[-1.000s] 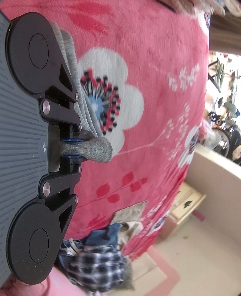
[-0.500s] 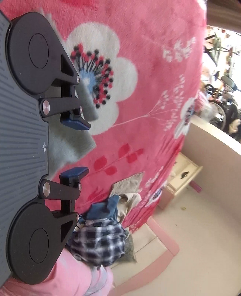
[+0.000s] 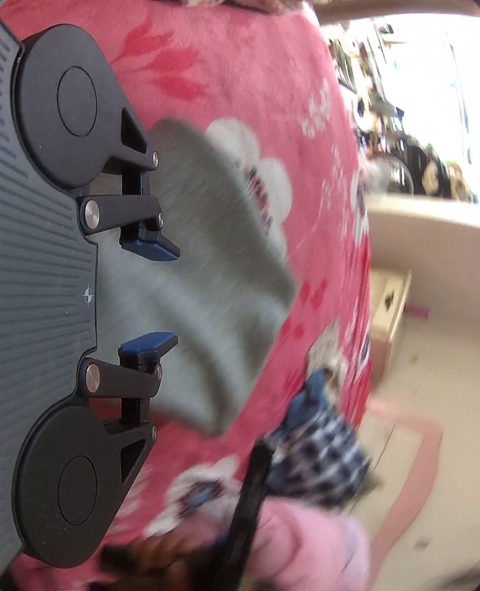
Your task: Fold clothes
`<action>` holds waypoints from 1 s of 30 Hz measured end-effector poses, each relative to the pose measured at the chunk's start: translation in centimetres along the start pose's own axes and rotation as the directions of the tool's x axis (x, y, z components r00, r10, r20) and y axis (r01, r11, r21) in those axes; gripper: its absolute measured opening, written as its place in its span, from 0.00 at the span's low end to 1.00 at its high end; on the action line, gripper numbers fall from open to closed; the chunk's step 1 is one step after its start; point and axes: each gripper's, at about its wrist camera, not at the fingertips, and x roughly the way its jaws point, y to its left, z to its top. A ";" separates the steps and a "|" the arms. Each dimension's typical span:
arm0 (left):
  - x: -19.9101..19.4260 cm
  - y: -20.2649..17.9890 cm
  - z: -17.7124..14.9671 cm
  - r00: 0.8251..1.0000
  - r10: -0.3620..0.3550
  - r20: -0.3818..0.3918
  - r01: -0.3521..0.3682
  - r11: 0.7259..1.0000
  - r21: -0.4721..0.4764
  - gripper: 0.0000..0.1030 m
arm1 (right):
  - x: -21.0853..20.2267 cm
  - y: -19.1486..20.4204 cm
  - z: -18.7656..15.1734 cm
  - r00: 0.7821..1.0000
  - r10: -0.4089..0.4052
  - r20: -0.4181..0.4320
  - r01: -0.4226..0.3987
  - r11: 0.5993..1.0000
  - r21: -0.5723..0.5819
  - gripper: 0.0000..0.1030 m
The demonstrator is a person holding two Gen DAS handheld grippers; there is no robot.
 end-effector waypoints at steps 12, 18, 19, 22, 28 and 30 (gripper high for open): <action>0.9 -0.9 -2.8 1.000 0.017 0.013 -0.018 0.996 0.083 0.39 | -2.3 2.7 4.4 0.998 0.001 0.058 0.006 0.992 -0.124 0.10; 1.9 -2.3 -5.1 0.997 0.057 0.045 -0.063 0.987 0.150 0.39 | -2.6 2.3 4.1 0.997 -0.066 0.047 0.070 0.994 -0.089 0.10; 1.8 -2.3 -5.2 0.997 0.060 0.051 -0.066 0.987 0.145 0.39 | -3.6 2.3 4.5 0.994 -0.084 0.075 0.090 0.992 -0.090 0.10; 1.8 -2.0 -5.6 0.997 0.058 0.053 -0.064 0.991 0.116 0.39 | -5.4 2.8 5.9 0.988 -0.038 0.148 0.055 0.992 -0.113 0.10; 1.8 -1.8 -5.7 0.997 0.051 0.059 -0.057 0.992 0.111 0.40 | -1.8 4.1 2.6 0.995 0.096 0.004 -0.094 0.980 -0.176 0.10; 1.8 -1.8 -5.9 0.997 0.051 0.065 -0.057 0.993 0.103 0.40 | 1.3 3.3 -0.4 0.993 0.072 -0.092 -0.084 0.987 -0.140 0.09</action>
